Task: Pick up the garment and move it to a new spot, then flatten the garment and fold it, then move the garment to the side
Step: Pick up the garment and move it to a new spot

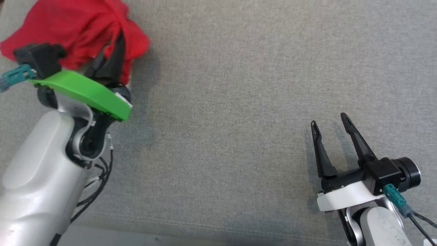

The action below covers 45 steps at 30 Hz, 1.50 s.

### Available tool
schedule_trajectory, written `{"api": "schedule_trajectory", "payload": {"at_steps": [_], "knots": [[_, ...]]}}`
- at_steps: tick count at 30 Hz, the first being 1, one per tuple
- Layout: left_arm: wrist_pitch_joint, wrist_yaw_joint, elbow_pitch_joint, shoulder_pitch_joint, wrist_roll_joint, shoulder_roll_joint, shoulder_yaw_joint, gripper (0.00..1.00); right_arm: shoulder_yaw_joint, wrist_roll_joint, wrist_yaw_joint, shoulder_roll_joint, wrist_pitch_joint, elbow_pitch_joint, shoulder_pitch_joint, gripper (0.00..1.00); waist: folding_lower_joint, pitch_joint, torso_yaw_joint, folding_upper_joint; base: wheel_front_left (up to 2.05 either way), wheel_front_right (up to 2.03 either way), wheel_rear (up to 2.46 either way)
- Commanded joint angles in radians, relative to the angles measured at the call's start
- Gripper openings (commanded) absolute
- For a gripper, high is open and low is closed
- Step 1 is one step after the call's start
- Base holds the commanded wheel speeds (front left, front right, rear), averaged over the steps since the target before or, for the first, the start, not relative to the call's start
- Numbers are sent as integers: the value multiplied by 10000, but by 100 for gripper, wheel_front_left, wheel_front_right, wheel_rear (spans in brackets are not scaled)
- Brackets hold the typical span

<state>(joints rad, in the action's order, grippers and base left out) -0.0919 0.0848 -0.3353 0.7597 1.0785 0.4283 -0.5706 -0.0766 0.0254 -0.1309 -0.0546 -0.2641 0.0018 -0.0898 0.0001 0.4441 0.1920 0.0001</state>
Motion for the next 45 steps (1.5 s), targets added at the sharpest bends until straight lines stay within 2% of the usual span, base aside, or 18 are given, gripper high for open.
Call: {"api": "schedule_trajectory", "payload": {"at_steps": [1, 6, 7, 9, 10, 16, 19, 22, 26, 29, 30, 31, 32, 38, 43, 45], "knots": [[172, -257, 547, -125, -89, -79, -160, 0, -51, -98, 6, 14, 1, 61, 125, 100, -1, -1119, -769, -1, 0, 0, 0], [960, -1179, 2437, -103, -351, -595, -840, 0, -133, -779, 6, 31, 1, 91, 152, 100, -1, -1467, -1666, -1, 0, 0, 0], [960, -1179, 2437, -103, -351, -595, -840, 0, -133, -779, 6, 31, 1, 91, 152, 100, -1, -1467, -1666, -1, 0, 0, 0], [1267, -1455, 2975, 7, -354, -917, -1130, 0, -132, -977, 6, 38, 1, 89, 122, 100, -1, -1484, -2040, -1, 0, 0, 0], [1515, -1648, 3386, 152, -364, -1304, -1429, 0, -144, -1139, 6, 36, 1, 83, 86, 100, -1, -1464, -2408, -1, 0, 0, 0], [2052, -1990, 3809, 482, -286, -2449, -2247, 0, -207, -1540, 6, 40, 1, 40, -133, 100, -1, -1021, -3491, -1, 0, 0, 0], [2138, -2101, 3584, 726, -226, -2901, -2330, 0, -250, -1720, 6, 40, 1, 90, -192, 100, -1, -770, -3953, -1, 0, 0, 0], [2371, -2281, 2798, 826, -214, -3011, -2458, 0, -379, -1857, 6, 42, 1, 123, -253, 100, -1, -522, -4333, -1, 0, 0, 0], [2765, -2219, 935, 781, 258, -3172, -2457, 0, -590, -2075, 6, 38, 1, 127, -345, 100, -1, -233, -4752, -1, 0, 0, 0], [2313, -2227, -817, 1226, -280, -3093, -2545, 0, -790, -2149, 4, 48, 1, 167, -393, 100, -1, -120, -4953, -1, 0, 0, 0], [2035, -2246, -1330, 1265, -366, -3135, -2477, 9, -903, -2160, 4, 48, 1, 180, -403, 100, -1, -105, -5018, -1, 0, 0, 0], [1758, -2192, -1748, 1293, -471, -3195, -2433, 91, -958, -2168, 6, 45, 1, 191, -414, 100, -1, -95, -5058, -1, 0, 0, 0], [1547, -2113, -2122, 1280, -448, -3255, -2365, 100, -969, -2174, 9, 32, 1, 193, -408, 100, -1, -108, -5067, -1, 0, 0, 0], [785, -1475, -3013, 1215, -891, -3057, -2695, 100, -708, -1784, 7, 36, 1, 262, -142, 100, -1, -491, -4630, -1, 0, 0, 0], [125, -1354, -2593, 526, -1311, -2594, -2963, 100, -606, -1376, 9, 27, 1, 198, -11, 100, -1, -1170, -4144, -1, 0, 0, 0], [-3, -1464, -2210, 18, -1398, -2287, -3088, 100, -581, -1198, 9, 30, 1, 170, 118, 100, -1, -1509, -3943, -1, 0, 0, 0]]}}
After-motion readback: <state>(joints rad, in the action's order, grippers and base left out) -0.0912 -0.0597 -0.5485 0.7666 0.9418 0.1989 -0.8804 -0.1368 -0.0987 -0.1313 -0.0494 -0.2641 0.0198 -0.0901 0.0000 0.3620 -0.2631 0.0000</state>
